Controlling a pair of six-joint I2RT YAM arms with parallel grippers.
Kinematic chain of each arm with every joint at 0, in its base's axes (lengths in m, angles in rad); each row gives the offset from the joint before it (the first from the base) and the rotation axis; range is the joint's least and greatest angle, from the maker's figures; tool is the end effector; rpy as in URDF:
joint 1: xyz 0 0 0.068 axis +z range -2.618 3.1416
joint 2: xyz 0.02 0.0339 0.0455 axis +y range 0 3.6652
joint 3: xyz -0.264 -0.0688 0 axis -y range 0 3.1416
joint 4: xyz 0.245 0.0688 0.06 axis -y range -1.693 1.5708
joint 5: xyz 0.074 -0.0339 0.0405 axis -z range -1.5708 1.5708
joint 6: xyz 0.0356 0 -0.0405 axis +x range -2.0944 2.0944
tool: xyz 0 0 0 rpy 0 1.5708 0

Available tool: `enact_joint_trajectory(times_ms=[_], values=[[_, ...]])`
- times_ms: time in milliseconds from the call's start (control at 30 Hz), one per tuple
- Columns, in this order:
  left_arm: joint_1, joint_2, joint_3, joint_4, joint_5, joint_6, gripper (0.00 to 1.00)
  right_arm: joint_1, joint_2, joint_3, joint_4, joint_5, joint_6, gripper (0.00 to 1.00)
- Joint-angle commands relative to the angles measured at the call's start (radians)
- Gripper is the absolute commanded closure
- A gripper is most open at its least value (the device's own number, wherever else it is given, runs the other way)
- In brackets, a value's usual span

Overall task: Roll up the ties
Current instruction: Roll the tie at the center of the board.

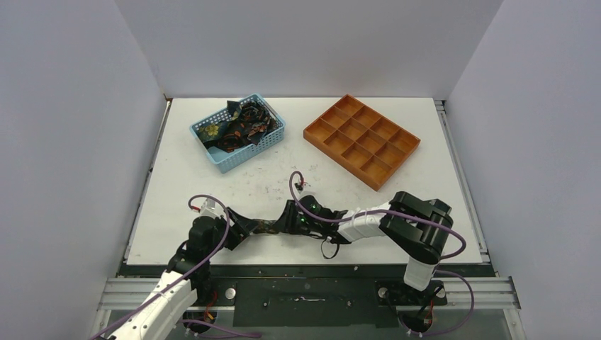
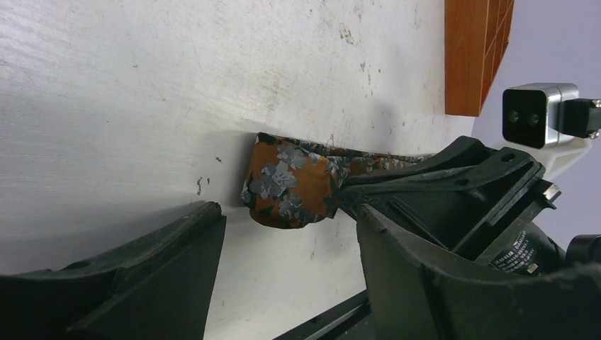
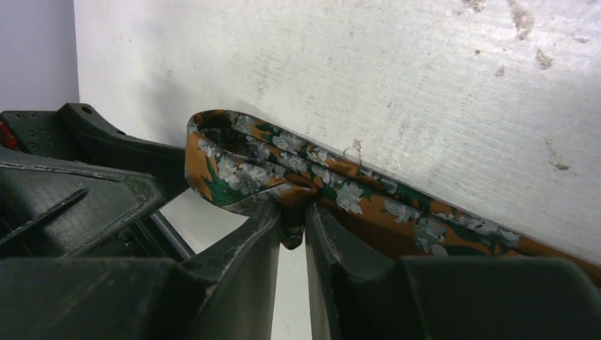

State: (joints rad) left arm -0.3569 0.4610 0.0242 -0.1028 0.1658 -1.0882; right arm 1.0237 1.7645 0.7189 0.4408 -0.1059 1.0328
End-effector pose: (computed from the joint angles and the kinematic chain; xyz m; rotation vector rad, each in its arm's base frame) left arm 0.1146 -0.0490 0.1256 -0.7143 2.1655 -0.9956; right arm 0.1714 0.2885 0.1285 -0.0575 2.4733 1.1784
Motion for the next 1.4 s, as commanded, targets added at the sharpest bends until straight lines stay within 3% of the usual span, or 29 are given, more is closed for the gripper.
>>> enact_joint_trajectory(times_ms=[0,400,967,1367], values=[[0.008,0.001,-0.007,0.063,0.014,0.004,0.34,0.009,0.003,0.049,0.050,-0.018,-0.051,0.82],[0.015,0.013,-0.003,0.064,0.012,0.012,0.34,0.007,0.012,0.128,-0.040,-0.078,-0.204,0.94],[0.024,0.032,-0.002,0.081,-0.010,0.040,0.36,-0.034,0.102,0.060,0.020,-0.102,-0.217,0.95],[0.035,0.087,-0.011,0.138,-0.009,0.049,0.38,-0.022,0.034,0.082,-0.026,-0.075,-0.319,0.95]])
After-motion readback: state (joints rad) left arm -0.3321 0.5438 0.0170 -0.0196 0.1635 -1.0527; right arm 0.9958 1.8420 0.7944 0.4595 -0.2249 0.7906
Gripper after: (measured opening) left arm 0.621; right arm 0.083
